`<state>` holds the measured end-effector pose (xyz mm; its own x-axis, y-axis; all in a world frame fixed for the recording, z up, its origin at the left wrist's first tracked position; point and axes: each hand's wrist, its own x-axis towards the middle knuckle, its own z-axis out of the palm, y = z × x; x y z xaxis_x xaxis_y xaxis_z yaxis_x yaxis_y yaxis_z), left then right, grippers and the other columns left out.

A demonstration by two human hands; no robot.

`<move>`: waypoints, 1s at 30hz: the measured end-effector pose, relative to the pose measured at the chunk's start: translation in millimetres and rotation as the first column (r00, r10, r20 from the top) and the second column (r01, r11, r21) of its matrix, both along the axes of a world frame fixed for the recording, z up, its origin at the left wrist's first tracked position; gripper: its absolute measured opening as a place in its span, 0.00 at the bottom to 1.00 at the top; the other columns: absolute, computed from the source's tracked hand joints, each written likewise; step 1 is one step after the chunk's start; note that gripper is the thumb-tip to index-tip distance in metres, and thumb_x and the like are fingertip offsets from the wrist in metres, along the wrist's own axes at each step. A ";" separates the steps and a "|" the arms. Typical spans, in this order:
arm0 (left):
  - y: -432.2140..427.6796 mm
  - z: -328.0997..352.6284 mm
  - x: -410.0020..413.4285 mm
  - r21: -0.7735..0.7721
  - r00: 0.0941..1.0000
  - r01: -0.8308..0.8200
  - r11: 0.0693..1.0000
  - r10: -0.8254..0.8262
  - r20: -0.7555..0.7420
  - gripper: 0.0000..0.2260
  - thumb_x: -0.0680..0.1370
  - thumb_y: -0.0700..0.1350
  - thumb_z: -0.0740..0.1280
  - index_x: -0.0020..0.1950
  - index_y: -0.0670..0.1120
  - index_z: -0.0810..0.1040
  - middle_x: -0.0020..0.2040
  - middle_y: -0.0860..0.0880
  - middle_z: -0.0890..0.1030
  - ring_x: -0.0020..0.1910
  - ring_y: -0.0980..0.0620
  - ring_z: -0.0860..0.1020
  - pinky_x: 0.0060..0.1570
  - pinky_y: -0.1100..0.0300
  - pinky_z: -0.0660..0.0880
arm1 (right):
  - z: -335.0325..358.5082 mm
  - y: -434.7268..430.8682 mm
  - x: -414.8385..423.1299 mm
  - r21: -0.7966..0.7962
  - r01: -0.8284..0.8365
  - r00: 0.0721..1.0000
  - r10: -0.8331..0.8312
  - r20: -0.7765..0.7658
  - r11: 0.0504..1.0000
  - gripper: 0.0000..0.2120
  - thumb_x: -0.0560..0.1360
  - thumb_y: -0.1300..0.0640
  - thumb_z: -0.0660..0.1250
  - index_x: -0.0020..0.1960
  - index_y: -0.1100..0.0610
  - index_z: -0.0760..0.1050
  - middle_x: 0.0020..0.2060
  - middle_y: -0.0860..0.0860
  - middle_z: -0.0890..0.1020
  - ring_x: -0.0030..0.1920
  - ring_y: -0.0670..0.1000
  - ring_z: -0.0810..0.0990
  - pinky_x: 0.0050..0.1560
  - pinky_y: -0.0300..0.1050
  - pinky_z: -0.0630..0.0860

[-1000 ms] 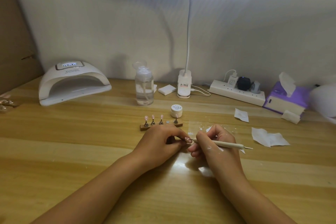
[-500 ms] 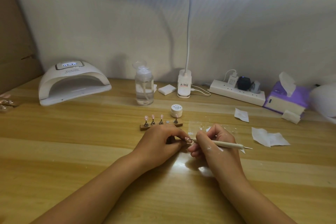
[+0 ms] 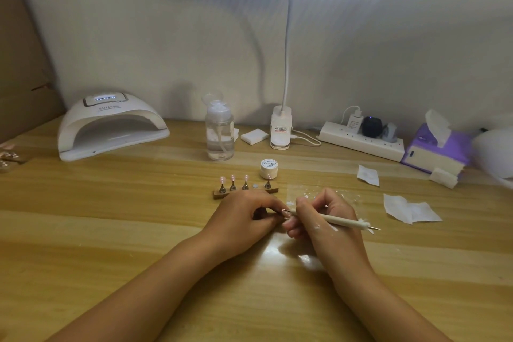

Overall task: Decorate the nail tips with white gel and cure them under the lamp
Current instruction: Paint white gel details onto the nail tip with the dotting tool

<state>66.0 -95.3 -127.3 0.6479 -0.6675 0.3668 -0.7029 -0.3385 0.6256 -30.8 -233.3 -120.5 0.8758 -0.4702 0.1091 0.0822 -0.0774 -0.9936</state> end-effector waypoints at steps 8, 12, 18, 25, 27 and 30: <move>0.5 1.1 -0.7 0.006 1.000 0.001 1.000 -0.001 0.002 0.10 0.74 0.39 0.71 0.51 0.52 0.86 0.40 0.59 0.80 0.39 0.58 0.79 0.43 0.62 0.75 | 0.1 0.9 0.0 -0.027 -0.002 1.000 0.002 -0.012 1.000 0.12 0.79 0.58 0.68 0.40 0.60 0.71 0.32 0.57 0.85 0.32 0.51 0.84 0.35 0.46 0.82; -0.3 1.1 -0.7 0.009 1.000 0.005 1.000 -0.005 -0.007 0.10 0.74 0.40 0.72 0.51 0.53 0.86 0.41 0.58 0.81 0.39 0.57 0.79 0.42 0.62 0.75 | 3.6 0.6 -1.6 0.038 0.049 0.998 -0.050 0.034 0.998 0.11 0.78 0.62 0.67 0.39 0.60 0.69 0.30 0.59 0.84 0.29 0.50 0.82 0.31 0.40 0.79; -0.2 1.3 -1.3 0.000 1.000 -0.002 1.000 0.002 -0.017 0.09 0.74 0.40 0.72 0.50 0.54 0.86 0.40 0.60 0.80 0.39 0.57 0.79 0.43 0.62 0.75 | 4.2 0.5 -1.8 0.015 0.039 0.999 -0.039 -0.023 0.999 0.09 0.75 0.63 0.66 0.38 0.59 0.69 0.29 0.59 0.84 0.28 0.51 0.81 0.32 0.41 0.79; -0.5 1.4 -0.9 0.004 1.000 -0.003 1.000 0.003 -0.008 0.09 0.74 0.41 0.72 0.50 0.54 0.86 0.39 0.60 0.80 0.39 0.57 0.79 0.41 0.64 0.73 | 3.6 0.4 -1.2 -0.020 0.039 0.999 -0.039 -0.033 0.999 0.09 0.75 0.62 0.67 0.38 0.60 0.70 0.30 0.58 0.84 0.29 0.51 0.82 0.33 0.43 0.80; -0.3 1.5 -0.9 0.007 1.000 -0.003 1.000 0.003 -0.006 0.09 0.74 0.41 0.72 0.50 0.54 0.86 0.39 0.61 0.79 0.39 0.58 0.79 0.41 0.65 0.73 | 4.3 0.9 -1.6 -0.024 0.037 0.999 -0.038 -0.036 0.999 0.09 0.75 0.63 0.67 0.38 0.60 0.70 0.30 0.58 0.84 0.29 0.51 0.82 0.34 0.44 0.80; 0.0 1.6 -1.1 0.008 1.000 -0.003 1.000 0.003 -0.015 0.09 0.74 0.41 0.73 0.50 0.53 0.86 0.40 0.60 0.81 0.39 0.57 0.79 0.42 0.64 0.74 | 7.0 2.1 -3.6 0.022 0.057 0.998 -0.057 -0.007 0.998 0.09 0.75 0.64 0.67 0.38 0.61 0.70 0.29 0.59 0.84 0.28 0.51 0.81 0.32 0.42 0.79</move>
